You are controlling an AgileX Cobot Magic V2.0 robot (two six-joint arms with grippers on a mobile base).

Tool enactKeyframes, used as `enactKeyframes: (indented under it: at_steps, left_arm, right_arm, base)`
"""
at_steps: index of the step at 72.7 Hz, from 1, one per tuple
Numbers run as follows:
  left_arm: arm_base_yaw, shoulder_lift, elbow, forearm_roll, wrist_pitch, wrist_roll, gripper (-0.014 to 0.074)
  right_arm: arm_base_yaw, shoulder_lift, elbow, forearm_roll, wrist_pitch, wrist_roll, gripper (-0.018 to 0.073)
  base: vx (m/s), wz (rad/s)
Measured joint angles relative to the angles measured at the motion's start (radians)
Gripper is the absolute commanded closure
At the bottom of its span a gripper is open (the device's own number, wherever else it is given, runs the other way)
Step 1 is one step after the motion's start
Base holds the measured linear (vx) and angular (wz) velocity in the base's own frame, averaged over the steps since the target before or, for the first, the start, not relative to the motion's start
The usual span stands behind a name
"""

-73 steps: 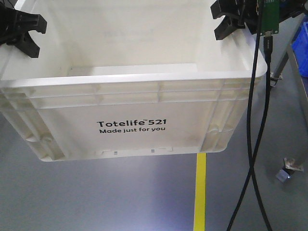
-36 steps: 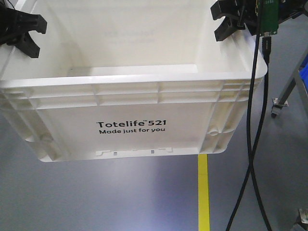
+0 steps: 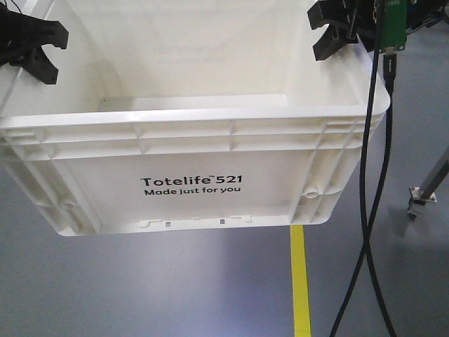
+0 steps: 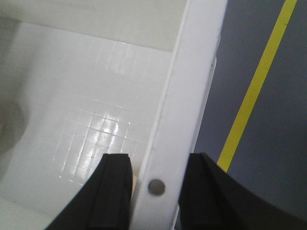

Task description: Place moving items into box and shelve

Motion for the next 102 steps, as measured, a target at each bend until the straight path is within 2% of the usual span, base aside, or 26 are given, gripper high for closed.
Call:
enactKeyframes:
  at_steps: [102]
  left_arm:
    - [0.000, 0.000, 0.000, 0.001, 0.000, 0.001, 0.0600]
  right_arm:
    - [0.000, 0.000, 0.000, 0.000, 0.001, 0.000, 0.0564]
  base:
    - [0.60, -0.17]
